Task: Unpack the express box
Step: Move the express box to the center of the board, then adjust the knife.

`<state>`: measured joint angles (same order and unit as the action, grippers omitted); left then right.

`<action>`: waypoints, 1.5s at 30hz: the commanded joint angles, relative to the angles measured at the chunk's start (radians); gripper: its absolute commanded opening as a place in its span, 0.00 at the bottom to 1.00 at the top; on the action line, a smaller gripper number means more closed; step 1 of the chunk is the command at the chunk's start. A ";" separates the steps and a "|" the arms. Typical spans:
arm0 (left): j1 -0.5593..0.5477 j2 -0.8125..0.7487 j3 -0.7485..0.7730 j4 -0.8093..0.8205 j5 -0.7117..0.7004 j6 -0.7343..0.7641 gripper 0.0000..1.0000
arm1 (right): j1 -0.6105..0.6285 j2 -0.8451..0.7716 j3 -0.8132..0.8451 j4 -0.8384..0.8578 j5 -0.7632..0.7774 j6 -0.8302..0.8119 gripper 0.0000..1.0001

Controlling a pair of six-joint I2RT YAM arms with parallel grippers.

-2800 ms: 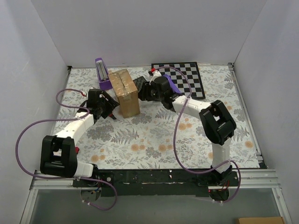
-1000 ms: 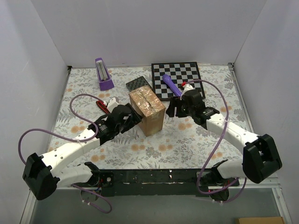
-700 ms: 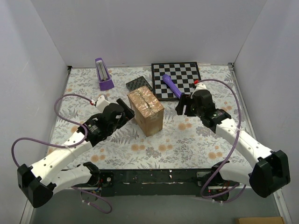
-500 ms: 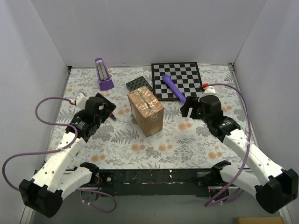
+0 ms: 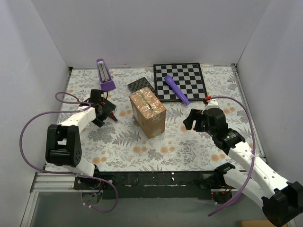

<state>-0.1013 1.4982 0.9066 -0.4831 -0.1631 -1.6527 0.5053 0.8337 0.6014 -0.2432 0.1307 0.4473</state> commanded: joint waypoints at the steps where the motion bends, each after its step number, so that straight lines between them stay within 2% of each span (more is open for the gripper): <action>1: 0.047 0.056 0.100 0.083 0.016 0.027 0.91 | 0.004 -0.033 -0.009 0.056 -0.057 0.016 0.80; 6: 0.098 0.178 0.147 0.098 0.034 0.062 0.87 | 0.006 -0.067 -0.020 0.056 -0.037 -0.004 0.80; 12: 0.098 0.287 0.201 0.080 0.024 0.087 0.83 | 0.006 -0.054 -0.019 0.061 -0.055 -0.001 0.80; 13: 0.129 0.296 0.212 0.072 0.022 0.087 0.83 | 0.006 -0.053 -0.017 0.059 -0.059 0.001 0.80; 17: 0.127 0.333 0.271 0.035 0.005 0.076 0.83 | 0.006 -0.050 -0.018 0.071 -0.059 0.005 0.80; 20: 0.129 0.368 0.339 -0.020 -0.038 0.079 0.84 | 0.006 -0.044 -0.017 0.068 -0.060 0.005 0.80; 26: 0.115 0.486 0.508 -0.262 -0.190 0.091 0.84 | 0.006 -0.048 -0.005 0.056 -0.060 0.007 0.80; 29: 0.115 0.505 0.548 -0.299 -0.228 0.105 0.84 | 0.006 -0.047 0.000 0.053 -0.065 0.013 0.80; 35: 0.115 0.524 0.564 -0.310 -0.213 0.131 0.81 | 0.004 -0.047 -0.003 0.054 -0.069 0.013 0.80; 37: 0.083 0.522 0.560 -0.304 -0.202 0.139 0.78 | 0.002 -0.047 -0.006 0.059 -0.066 0.014 0.80; 38: 0.078 0.520 0.557 -0.296 -0.193 0.145 0.75 | 0.004 -0.045 -0.008 0.061 -0.068 0.014 0.80; 41: 0.077 0.508 0.537 -0.267 -0.159 0.168 0.55 | 0.004 -0.047 -0.008 0.058 -0.065 0.011 0.80; 42: 0.077 0.502 0.529 -0.261 -0.133 0.171 0.43 | 0.004 -0.050 -0.008 0.055 -0.065 0.011 0.80; 45: 0.077 0.467 0.482 -0.233 -0.101 0.182 0.33 | 0.006 -0.061 -0.009 0.048 -0.056 0.007 0.80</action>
<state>-0.0212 2.0155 1.4414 -0.7410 -0.3267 -1.4998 0.5060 0.7925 0.5793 -0.2226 0.0715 0.4522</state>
